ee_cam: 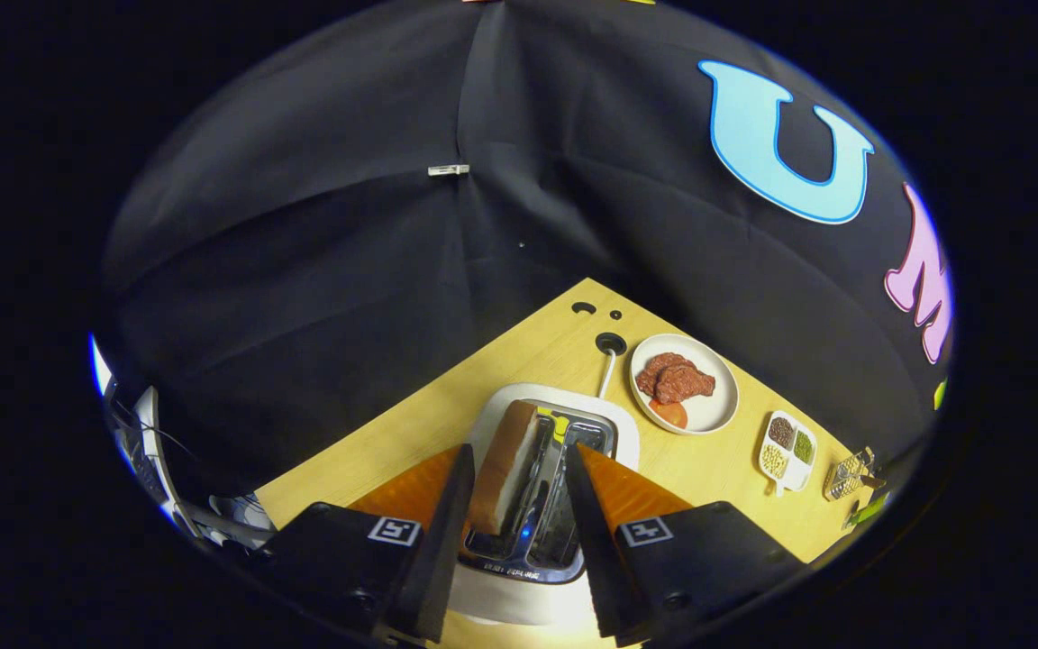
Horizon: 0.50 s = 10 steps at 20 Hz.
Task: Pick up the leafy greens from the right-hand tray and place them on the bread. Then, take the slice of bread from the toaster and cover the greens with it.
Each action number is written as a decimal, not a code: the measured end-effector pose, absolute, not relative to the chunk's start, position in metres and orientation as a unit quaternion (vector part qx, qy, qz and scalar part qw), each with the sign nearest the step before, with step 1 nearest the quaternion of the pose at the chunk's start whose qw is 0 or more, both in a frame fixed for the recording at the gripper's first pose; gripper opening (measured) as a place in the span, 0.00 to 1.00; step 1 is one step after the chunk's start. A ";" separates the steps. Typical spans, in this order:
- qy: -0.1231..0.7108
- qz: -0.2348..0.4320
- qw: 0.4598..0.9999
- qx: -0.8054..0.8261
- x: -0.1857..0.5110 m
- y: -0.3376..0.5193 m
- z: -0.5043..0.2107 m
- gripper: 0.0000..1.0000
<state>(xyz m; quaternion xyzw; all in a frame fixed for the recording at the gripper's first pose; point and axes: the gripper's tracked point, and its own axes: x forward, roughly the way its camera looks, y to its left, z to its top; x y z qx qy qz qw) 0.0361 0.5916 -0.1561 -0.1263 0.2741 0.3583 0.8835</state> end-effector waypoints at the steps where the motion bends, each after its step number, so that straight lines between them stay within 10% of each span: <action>1: 0.279 0.355 0.883 -0.125 0.039 0.593 -0.159 0.59; 5: 0.307 0.341 0.879 -0.133 0.041 0.594 -0.174 0.26; 10: 0.310 0.360 0.872 -0.115 0.036 0.600 -0.174 0.16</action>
